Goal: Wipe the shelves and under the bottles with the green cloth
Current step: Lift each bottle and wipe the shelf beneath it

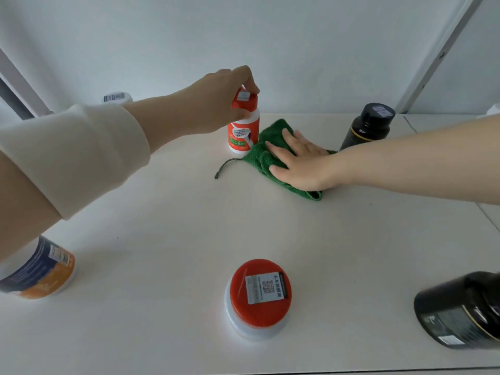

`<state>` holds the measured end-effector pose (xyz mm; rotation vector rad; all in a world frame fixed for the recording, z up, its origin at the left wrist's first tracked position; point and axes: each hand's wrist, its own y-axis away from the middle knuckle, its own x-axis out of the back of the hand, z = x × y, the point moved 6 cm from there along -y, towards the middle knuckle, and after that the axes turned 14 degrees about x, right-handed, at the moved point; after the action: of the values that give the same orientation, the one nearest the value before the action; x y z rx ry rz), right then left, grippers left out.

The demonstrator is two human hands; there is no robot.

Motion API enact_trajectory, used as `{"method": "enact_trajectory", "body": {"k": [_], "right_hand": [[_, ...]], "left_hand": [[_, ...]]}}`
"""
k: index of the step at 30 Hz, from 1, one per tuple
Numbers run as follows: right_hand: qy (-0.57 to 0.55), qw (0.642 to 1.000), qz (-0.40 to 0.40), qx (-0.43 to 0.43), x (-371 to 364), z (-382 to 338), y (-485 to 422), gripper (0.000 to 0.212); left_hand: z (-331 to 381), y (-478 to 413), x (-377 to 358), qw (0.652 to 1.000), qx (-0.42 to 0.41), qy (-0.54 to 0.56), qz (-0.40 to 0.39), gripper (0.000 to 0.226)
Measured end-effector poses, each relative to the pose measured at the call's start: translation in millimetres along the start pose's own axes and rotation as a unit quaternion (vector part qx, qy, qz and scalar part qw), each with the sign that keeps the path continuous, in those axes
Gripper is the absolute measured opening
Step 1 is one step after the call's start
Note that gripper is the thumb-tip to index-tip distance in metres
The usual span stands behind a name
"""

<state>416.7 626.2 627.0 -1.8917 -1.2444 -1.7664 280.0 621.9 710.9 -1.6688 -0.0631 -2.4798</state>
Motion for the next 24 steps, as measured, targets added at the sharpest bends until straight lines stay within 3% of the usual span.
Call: {"method": "enact_trajectory", "body": {"k": [5,9,15,24], "right_hand": [[0.030,0.985,-0.132,0.103,-33,-15,61,0.061],[0.052,0.962,-0.214,0.159,-41,-15,102,0.066],[0.076,0.954,-0.203,0.208,-42,-9,108,0.064],[0.106,0.924,-0.213,0.300,-42,37,133,0.066]], "left_hand": [[8,2,3,1.000,-0.005,-0.012,0.015,0.040],[47,7,12,0.997,-0.057,-0.019,0.045,0.046],[133,17,-16,0.985,-0.171,-0.021,-0.012,0.047],[164,-2,-58,0.993,-0.091,-0.064,-0.048,0.042]]}}
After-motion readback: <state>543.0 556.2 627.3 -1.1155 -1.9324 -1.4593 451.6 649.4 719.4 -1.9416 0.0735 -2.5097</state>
